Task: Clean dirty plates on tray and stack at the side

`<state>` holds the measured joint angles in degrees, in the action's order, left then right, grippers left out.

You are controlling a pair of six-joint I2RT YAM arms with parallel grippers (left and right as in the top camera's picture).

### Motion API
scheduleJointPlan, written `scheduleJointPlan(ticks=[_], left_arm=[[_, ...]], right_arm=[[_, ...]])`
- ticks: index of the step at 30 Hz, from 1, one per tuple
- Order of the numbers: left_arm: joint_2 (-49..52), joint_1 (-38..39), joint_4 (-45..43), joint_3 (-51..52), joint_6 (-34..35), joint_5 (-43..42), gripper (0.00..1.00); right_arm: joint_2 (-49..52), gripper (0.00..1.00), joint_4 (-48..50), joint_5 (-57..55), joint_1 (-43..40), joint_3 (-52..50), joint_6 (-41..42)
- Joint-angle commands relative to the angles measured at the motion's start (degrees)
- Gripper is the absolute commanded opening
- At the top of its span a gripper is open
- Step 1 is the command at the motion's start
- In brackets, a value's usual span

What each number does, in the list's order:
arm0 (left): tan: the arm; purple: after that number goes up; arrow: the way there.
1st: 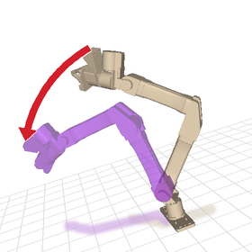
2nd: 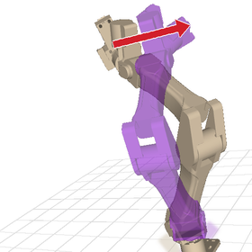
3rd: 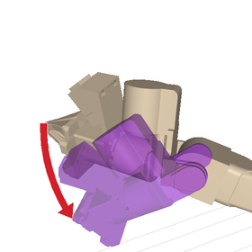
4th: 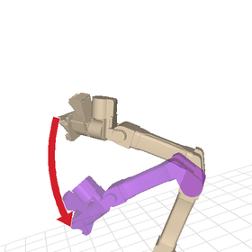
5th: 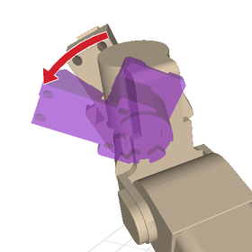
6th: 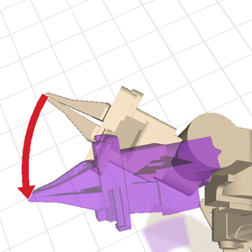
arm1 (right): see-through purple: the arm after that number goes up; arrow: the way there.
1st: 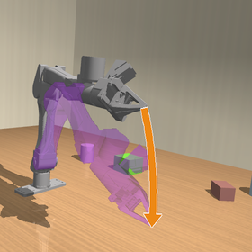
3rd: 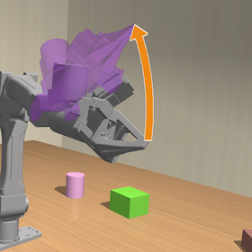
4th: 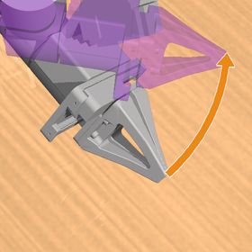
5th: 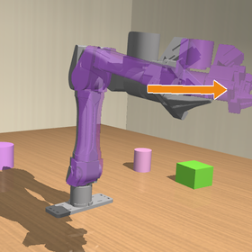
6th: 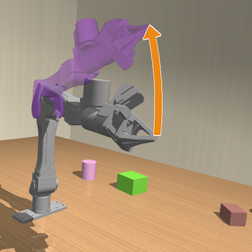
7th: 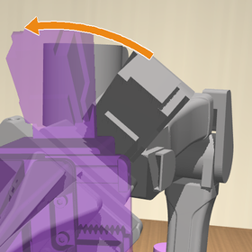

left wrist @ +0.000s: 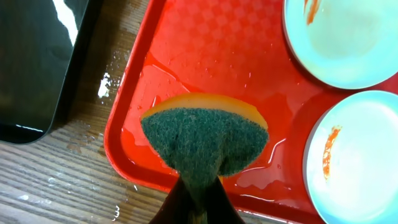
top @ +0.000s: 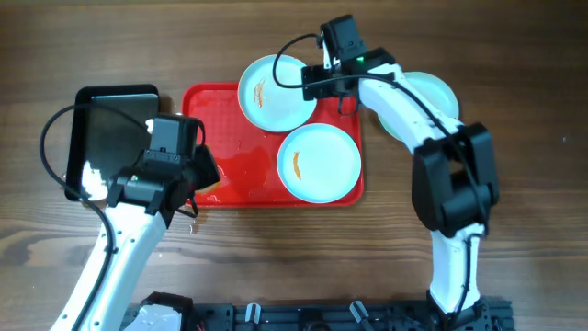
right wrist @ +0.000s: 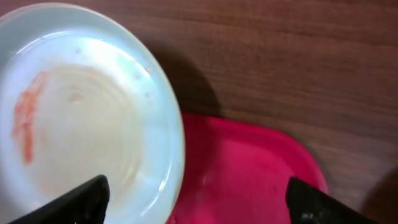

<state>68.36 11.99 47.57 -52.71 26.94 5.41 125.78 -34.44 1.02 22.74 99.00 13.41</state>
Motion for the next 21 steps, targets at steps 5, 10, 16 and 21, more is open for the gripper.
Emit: scheduleJointPlan(ticks=[5, 10, 16, 21], left_arm=[[2.69, -0.22, -0.42, 0.37, 0.35, -0.46, 0.04], [2.69, -0.22, -0.39, 0.37, 0.35, -0.48, 0.04], [2.69, -0.22, -0.39, 0.37, 0.35, -0.50, 0.04], [2.69, -0.22, -0.42, 0.37, 0.35, -0.90, 0.04]], right_arm=[[5.42, 0.48, 5.01, 5.03, 0.46, 0.11, 4.15], [5.95, 0.22, 4.85, 5.09, 1.05, -0.11, 8.09], [5.97, 0.08, 4.96, 8.07, 3.34, -0.11, 7.78], [6.01, 0.05, 4.79, 8.07, 6.78, -0.11, 7.85]])
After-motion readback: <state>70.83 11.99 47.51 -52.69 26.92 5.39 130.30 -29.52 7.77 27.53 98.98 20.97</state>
